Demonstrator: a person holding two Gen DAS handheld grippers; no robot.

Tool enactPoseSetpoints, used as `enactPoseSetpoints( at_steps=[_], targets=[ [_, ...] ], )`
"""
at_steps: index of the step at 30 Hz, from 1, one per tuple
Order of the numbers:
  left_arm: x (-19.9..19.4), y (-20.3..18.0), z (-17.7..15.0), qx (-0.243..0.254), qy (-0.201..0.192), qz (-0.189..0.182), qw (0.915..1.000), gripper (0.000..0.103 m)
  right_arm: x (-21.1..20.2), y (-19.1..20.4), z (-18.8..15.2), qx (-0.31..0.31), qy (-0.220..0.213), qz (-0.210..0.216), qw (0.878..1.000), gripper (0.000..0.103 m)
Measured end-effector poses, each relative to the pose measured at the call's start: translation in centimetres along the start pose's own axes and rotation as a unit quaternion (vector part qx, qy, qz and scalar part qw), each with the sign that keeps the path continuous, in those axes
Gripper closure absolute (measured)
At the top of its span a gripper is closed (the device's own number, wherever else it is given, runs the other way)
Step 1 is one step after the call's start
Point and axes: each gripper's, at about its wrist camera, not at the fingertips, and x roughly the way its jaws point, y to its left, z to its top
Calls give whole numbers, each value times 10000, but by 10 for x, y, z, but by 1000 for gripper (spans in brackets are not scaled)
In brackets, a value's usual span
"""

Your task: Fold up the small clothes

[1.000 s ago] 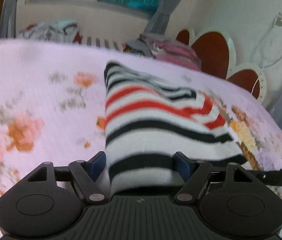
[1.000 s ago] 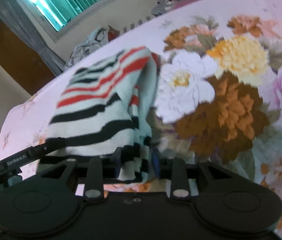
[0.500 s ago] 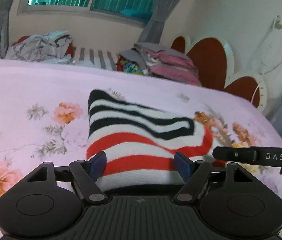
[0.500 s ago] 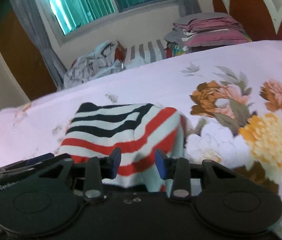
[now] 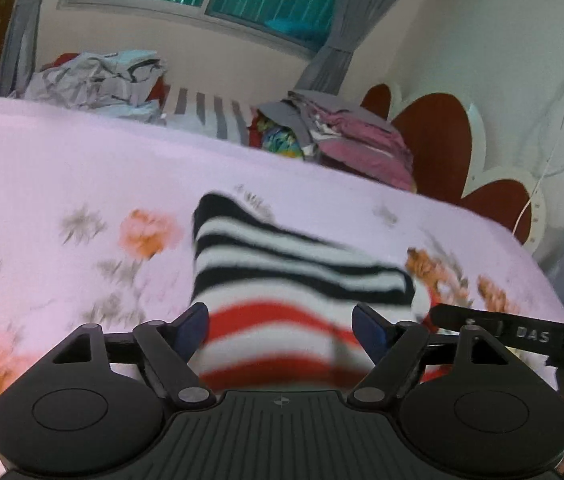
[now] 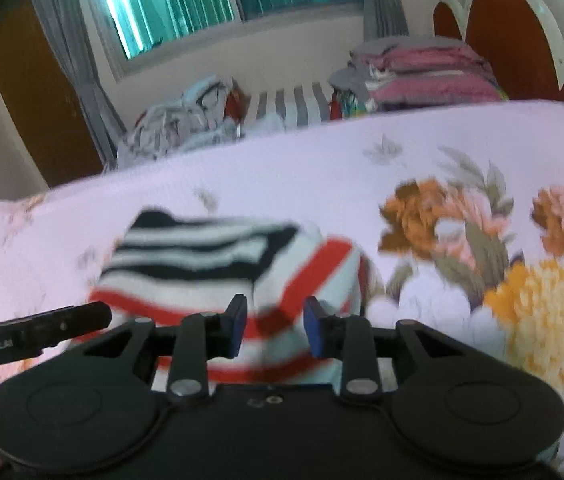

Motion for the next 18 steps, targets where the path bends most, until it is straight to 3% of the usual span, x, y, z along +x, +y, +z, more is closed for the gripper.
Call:
enactPoseSetpoints(
  at_steps=[6,10,13,18],
  targets=[
    [39,1,18,-105,147,152,9997,25,34,3,25,46,30,-97,9999,71],
    [60,9,17,-165,380,330,9986,25,62,2,17,-194,272,-394,9987,72],
    [66,19,12,-436,454,327,9975,25,70,-8,11,-59,250,-369,9990,72],
    [66,18,11,-350,455,349,9977,25,68,-5,11,-189,231,-368,9989,70]
  ],
)
